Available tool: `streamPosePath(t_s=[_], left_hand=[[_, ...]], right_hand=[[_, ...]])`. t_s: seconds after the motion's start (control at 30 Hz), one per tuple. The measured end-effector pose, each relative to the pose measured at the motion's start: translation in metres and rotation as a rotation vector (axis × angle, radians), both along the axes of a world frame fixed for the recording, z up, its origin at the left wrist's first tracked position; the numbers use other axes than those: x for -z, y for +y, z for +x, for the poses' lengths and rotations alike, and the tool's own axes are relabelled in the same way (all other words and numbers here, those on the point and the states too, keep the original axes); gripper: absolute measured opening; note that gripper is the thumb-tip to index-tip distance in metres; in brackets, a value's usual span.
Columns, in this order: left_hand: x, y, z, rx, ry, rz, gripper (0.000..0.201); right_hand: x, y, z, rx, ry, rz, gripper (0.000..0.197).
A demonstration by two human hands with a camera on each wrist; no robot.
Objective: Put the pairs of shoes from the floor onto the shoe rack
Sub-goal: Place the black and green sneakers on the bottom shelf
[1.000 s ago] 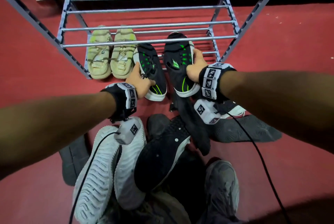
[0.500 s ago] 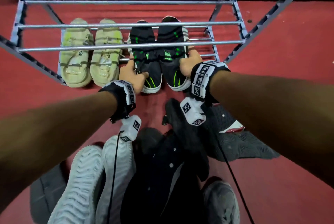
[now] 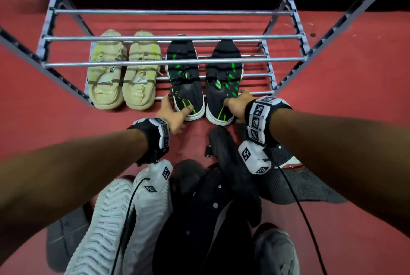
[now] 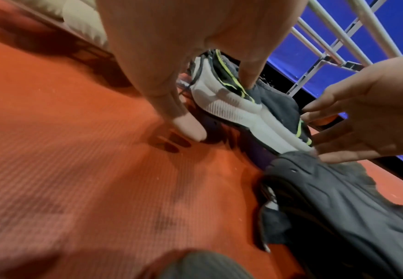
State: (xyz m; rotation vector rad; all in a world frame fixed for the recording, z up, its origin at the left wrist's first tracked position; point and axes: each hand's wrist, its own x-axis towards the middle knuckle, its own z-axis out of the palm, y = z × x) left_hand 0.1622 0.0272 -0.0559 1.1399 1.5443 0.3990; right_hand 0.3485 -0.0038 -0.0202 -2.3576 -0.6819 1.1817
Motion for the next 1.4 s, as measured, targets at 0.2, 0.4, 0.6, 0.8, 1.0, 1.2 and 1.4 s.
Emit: streamPosePath(t_s=[0.2,0.4,0.6,0.8,1.0,1.2,1.4], left_hand=[[-0.007,-0.011,0.012,-0.084,-0.180,-0.118,0.037],[-0.005,-0.005,0.021,-0.207,-0.250,-0.012,0.041],[-0.007,0.011,0.040,-0.244,-0.316,0.062,0.042],[-0.012,0.024,0.076,-0.252,-0.356,0.006,0.021],[-0.003,0.023,0.106,-0.258,-0.386,-0.083,0.026],[0.002,0.015,0.121,-0.200,-0.317,-0.068,0.033],[0.022,0.009,0.119,-0.033,-0.112,-0.011,0.048]], right_hand=[[0.003,-0.025,-0.016,0.007,0.089,-0.092,0.049],[0.014,-0.025,-0.013,0.230,0.255,0.126,0.016],[0.011,-0.013,0.019,0.427,0.315,0.299,0.044],[0.003,-0.005,0.039,0.518,0.306,0.336,0.055],[0.009,-0.003,0.057,0.569,0.224,0.420,0.058],[0.010,-0.011,0.081,0.555,0.142,0.419,0.034],[0.039,-0.011,0.083,0.420,0.036,0.311,0.038]])
